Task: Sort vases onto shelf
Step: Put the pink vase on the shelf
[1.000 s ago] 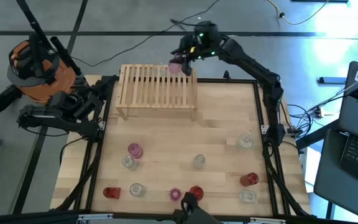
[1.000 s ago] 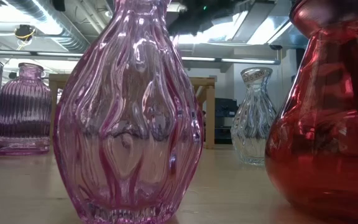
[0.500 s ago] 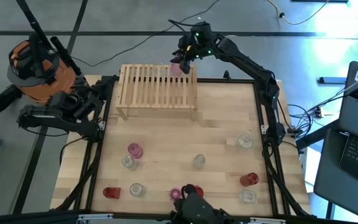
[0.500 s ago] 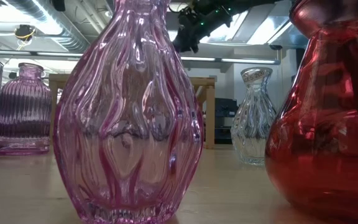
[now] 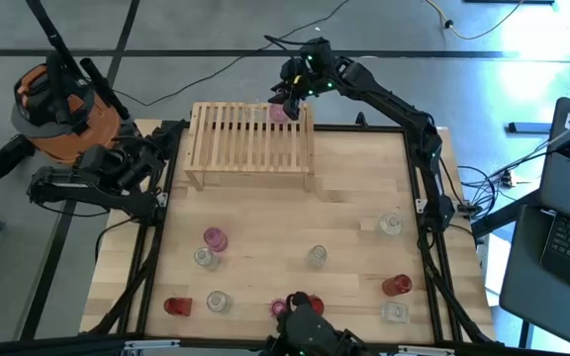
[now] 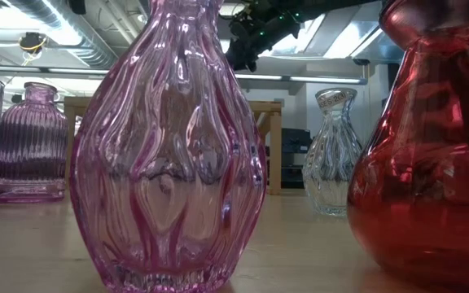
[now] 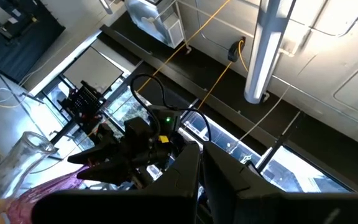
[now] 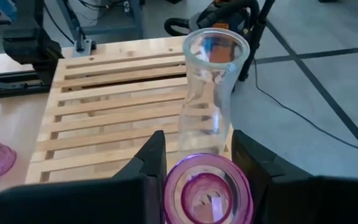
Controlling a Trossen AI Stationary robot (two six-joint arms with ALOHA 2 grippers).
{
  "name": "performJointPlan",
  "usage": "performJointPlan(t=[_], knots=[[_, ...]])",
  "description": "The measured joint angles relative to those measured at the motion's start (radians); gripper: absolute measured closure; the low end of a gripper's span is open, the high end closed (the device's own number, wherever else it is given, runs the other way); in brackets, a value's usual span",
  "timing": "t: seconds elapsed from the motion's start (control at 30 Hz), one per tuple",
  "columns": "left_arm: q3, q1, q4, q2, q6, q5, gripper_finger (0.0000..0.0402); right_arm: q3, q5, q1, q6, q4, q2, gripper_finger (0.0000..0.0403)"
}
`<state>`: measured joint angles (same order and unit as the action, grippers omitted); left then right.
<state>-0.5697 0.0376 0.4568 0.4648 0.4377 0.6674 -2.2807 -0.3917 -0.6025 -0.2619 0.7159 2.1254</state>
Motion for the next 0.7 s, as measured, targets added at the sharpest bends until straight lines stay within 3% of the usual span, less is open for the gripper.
performJointPlan(t=[0.2, 0.7], knots=[[0.0, 0.0, 0.0, 0.0, 0.0, -0.007, 0.0386, 0.001, 0.02, 0.0, -0.001, -0.003, 0.003, 0.0243], [0.0, 0.0, 0.0, 0.0, 0.002, -0.031, 0.0386, 0.001, 0.016, 0.0, -0.012, -0.096, 0.003, 0.0233]])
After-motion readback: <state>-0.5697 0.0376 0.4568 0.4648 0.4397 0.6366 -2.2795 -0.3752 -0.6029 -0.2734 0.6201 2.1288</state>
